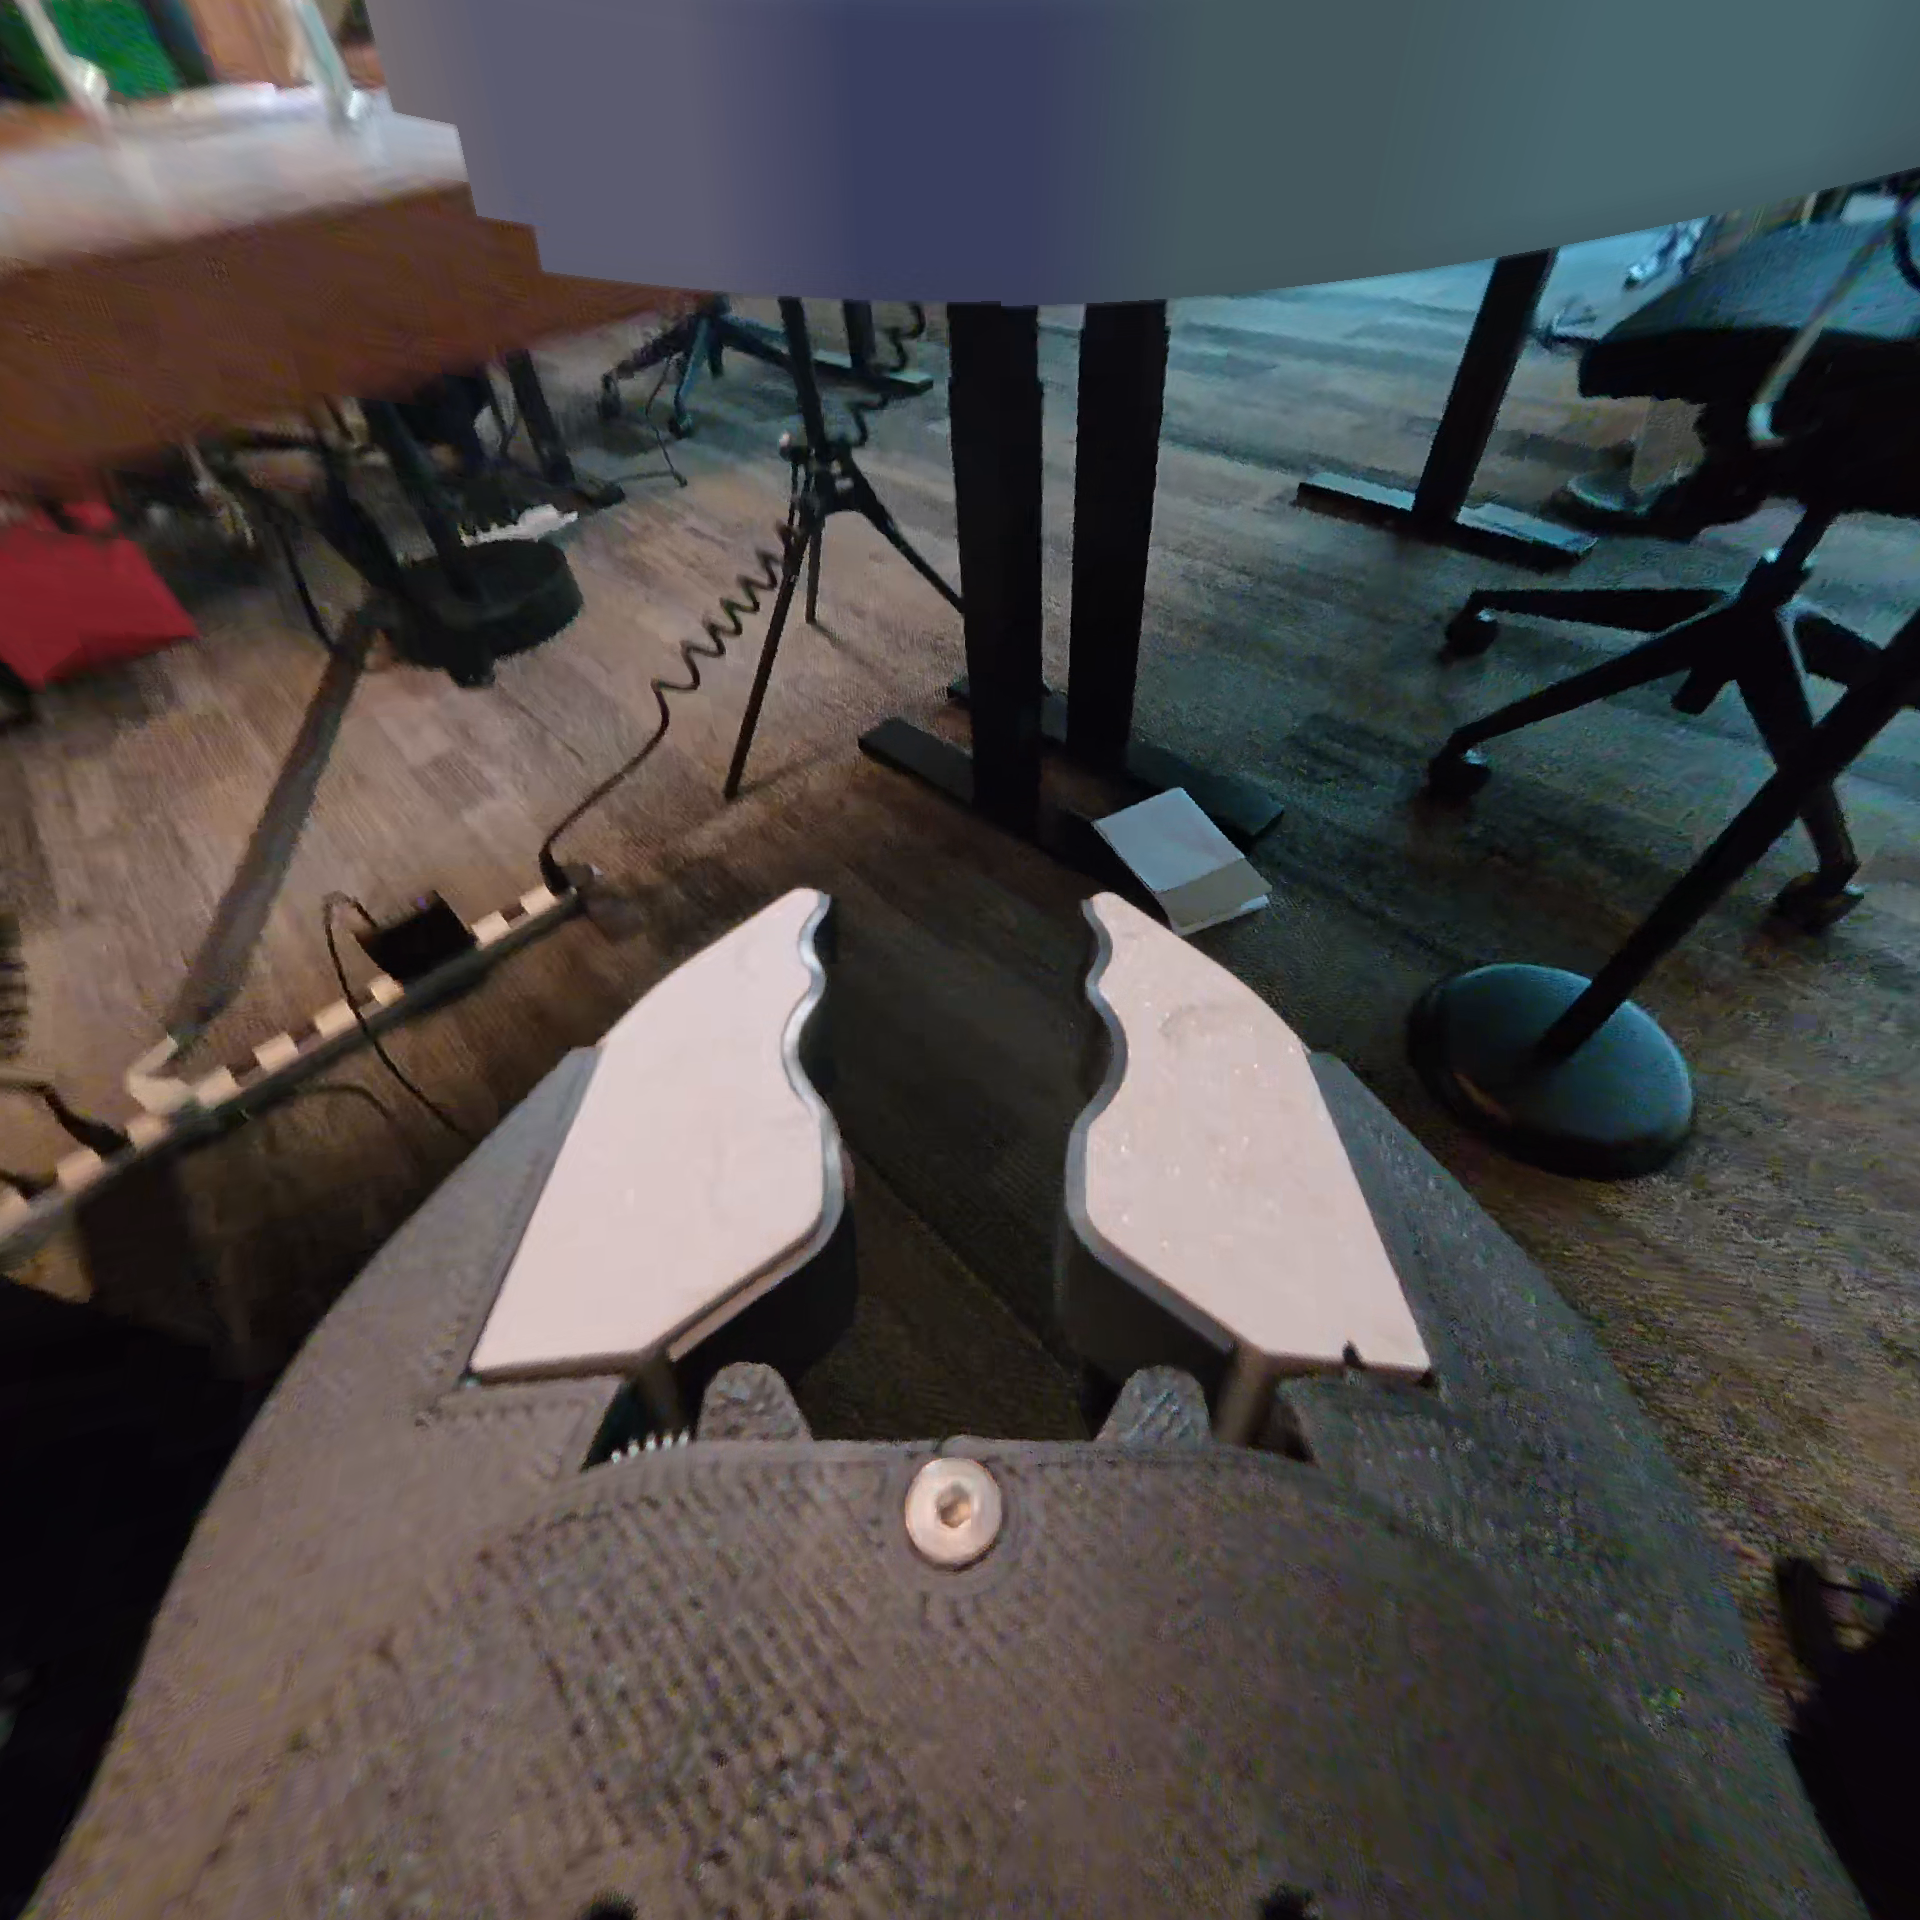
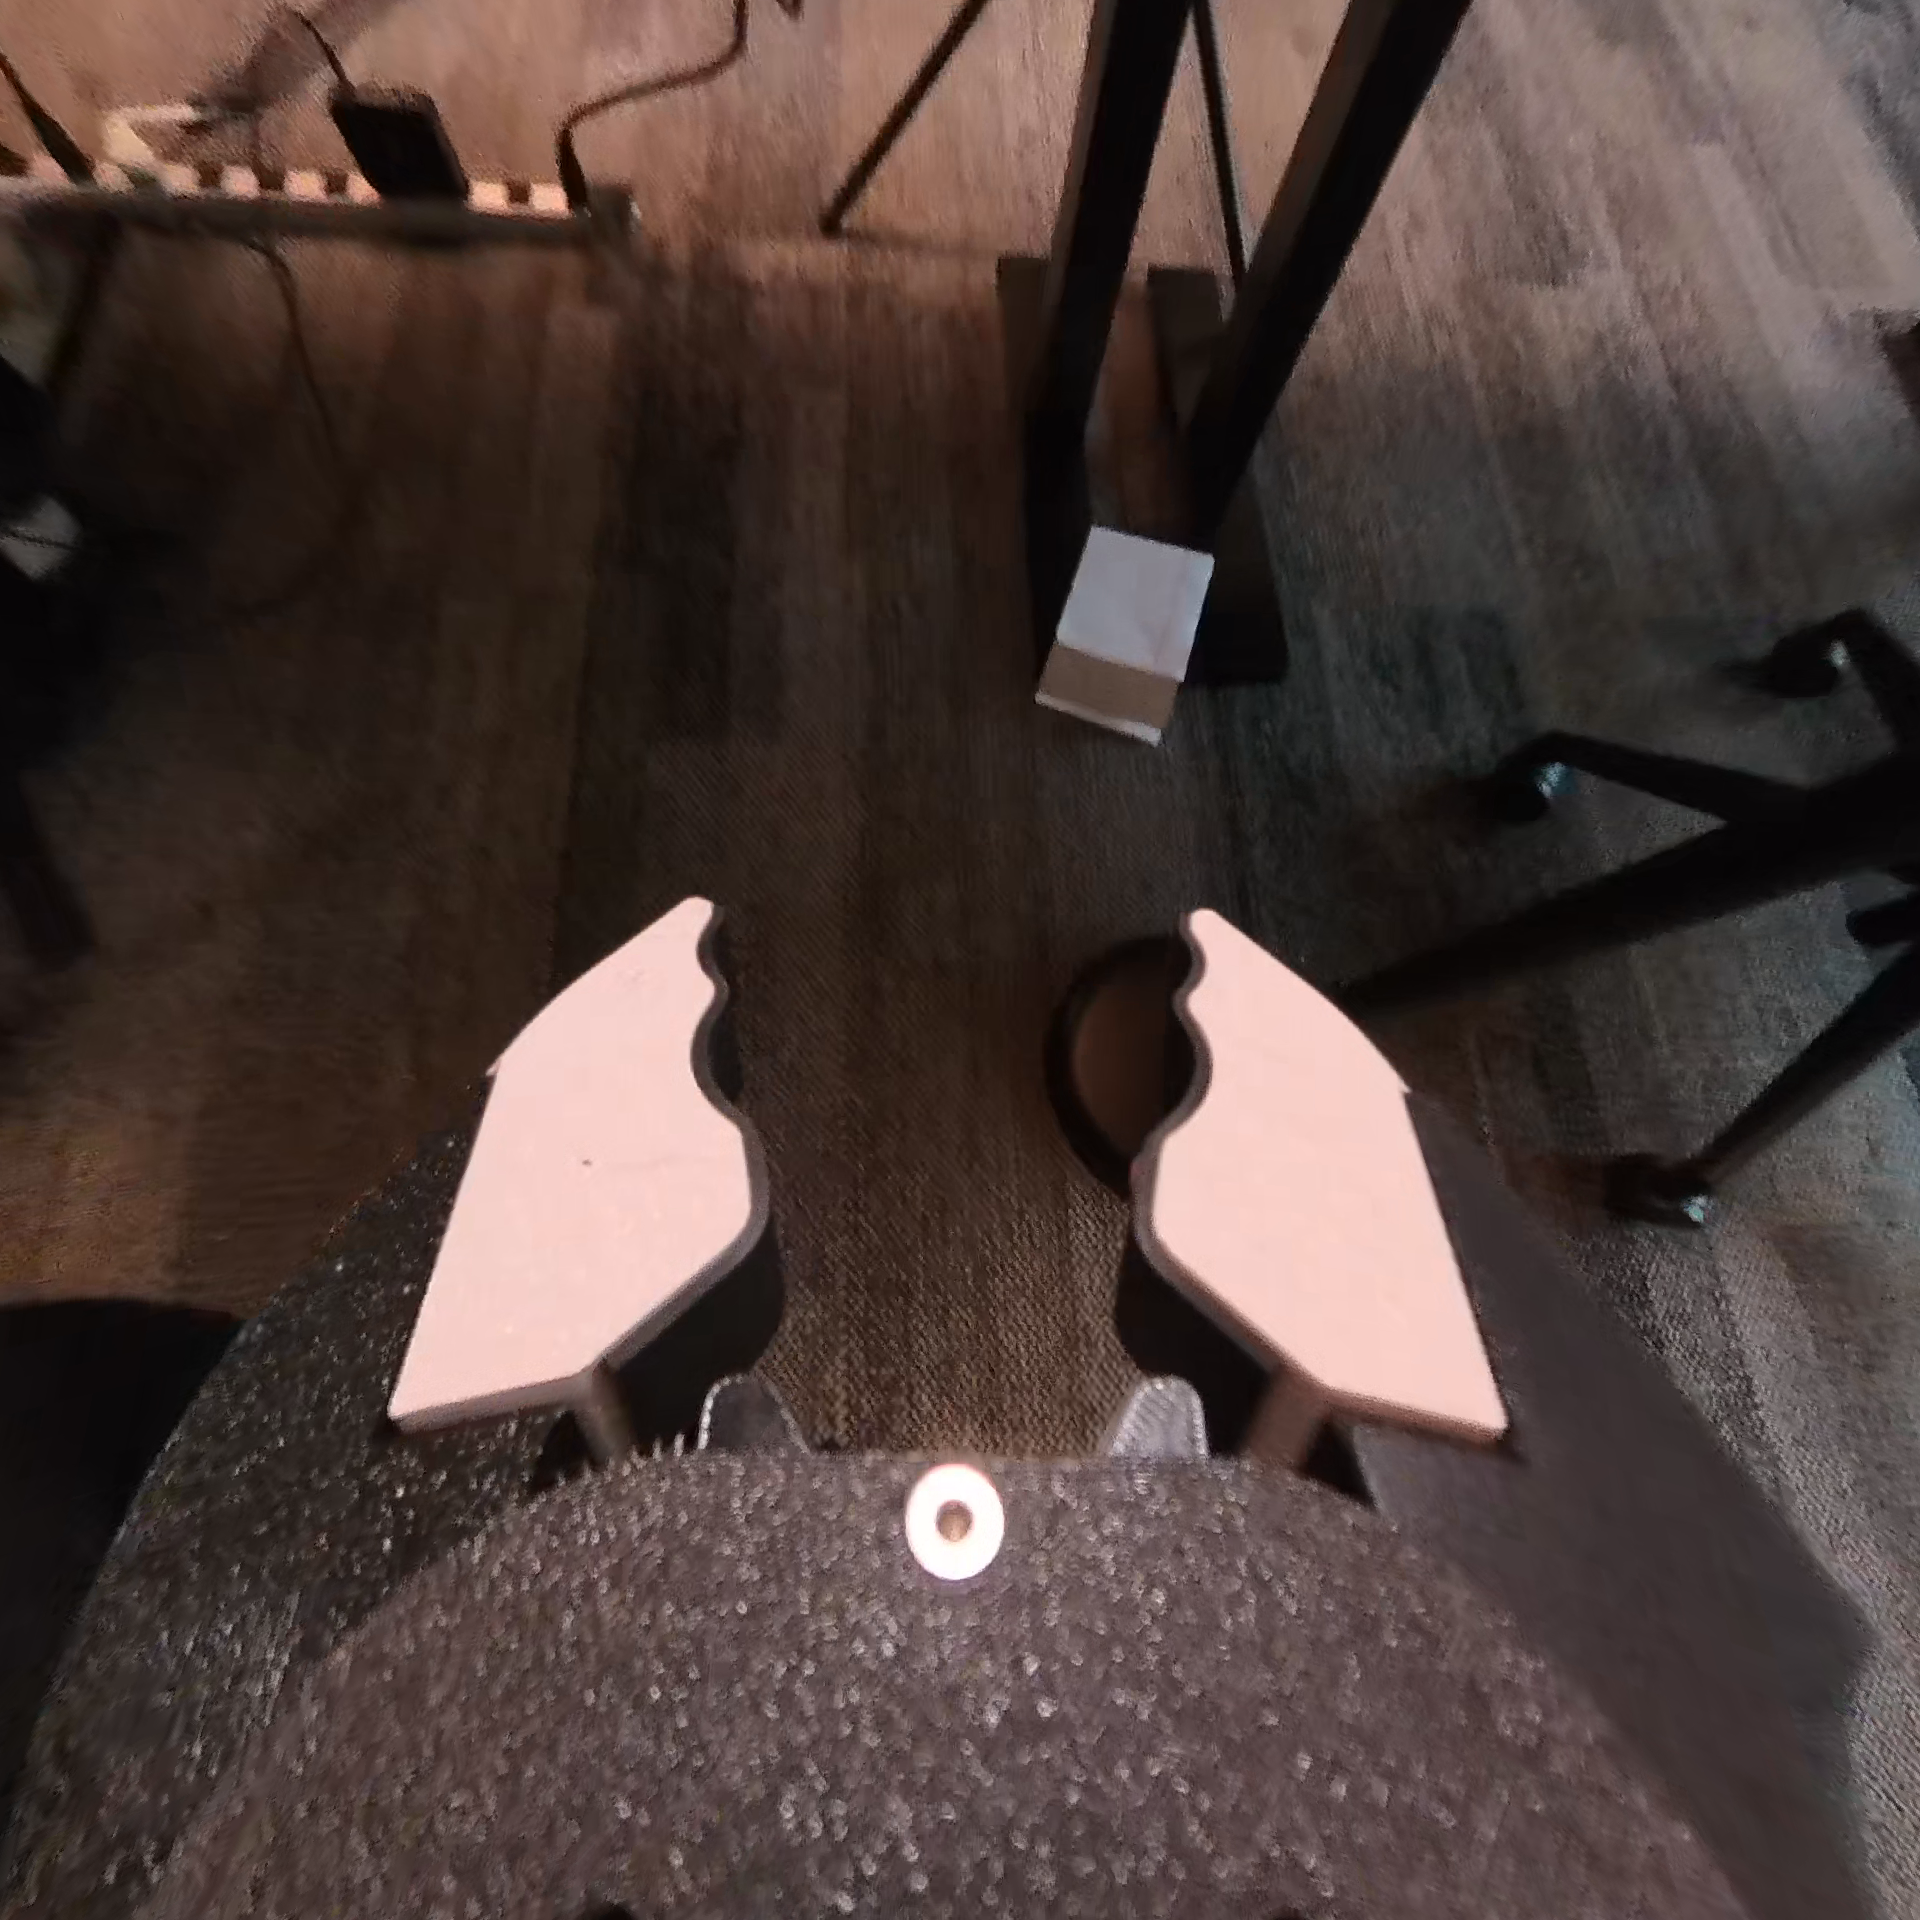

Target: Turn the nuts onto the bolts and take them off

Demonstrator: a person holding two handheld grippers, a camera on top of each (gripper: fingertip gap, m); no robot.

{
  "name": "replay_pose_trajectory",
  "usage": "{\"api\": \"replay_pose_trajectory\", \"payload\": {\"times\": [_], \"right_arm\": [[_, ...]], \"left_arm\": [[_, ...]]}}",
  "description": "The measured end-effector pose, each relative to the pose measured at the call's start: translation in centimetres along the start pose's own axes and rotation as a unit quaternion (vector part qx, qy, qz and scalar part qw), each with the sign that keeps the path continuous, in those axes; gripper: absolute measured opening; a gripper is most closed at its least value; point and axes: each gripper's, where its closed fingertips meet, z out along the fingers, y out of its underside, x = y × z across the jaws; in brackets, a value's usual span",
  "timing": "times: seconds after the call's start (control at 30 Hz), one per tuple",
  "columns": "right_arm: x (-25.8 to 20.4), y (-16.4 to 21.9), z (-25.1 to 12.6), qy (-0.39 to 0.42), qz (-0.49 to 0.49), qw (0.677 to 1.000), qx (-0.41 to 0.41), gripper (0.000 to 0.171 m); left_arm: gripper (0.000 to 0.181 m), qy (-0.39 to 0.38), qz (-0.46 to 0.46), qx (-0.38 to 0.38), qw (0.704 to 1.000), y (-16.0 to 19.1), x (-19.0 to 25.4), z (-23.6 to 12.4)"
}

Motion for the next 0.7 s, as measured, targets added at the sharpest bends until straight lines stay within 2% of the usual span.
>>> {"api": "replay_pose_trajectory", "payload": {"times": [0.07,0.17,0.3,0.4,0.53,0.63,0.7], "right_arm": [[0.3,-3.4,-2.8,0.003,0.025,1.0,0.013,0.079],[3.7,-8.6,-10.1,0.054,0.059,0.996,0.034,0.078],[9.3,-12.5,-23.3,0.173,0.101,0.979,0.033,0.076],[11.9,-13.8,-34.7,0.289,0.105,0.951,-0.001,0.075],[10.6,-15.4,-50.0,0.457,0.16,0.875,-0.03,0.074],[4.0,-16.1,-58.5,0.566,0.215,0.795,-0.029,0.073],[-2.6,-15.8,-61.8,0.621,0.263,0.738,-0.033,0.073]], "left_arm": [[0.044,0.025,0.036,-0.01,0.999,-5.1,0.9,1.2],[0.043,0.093,0.059,-0.003,0.994,-15.6,3.8,3.9],[0.043,0.205,0.065,0.046,0.976,-30.9,9.4,7.2],[0.042,0.283,0.07,0.083,0.953,-39.9,13.1,8.2],[0.042,0.391,0.082,0.106,0.91,-47.3,16.6,8.3],[0.042,0.474,0.089,0.131,0.866,-50.5,18.1,8.0],[0.042,0.533,0.087,0.141,0.83,-51.9,18.8,7.2]]}}
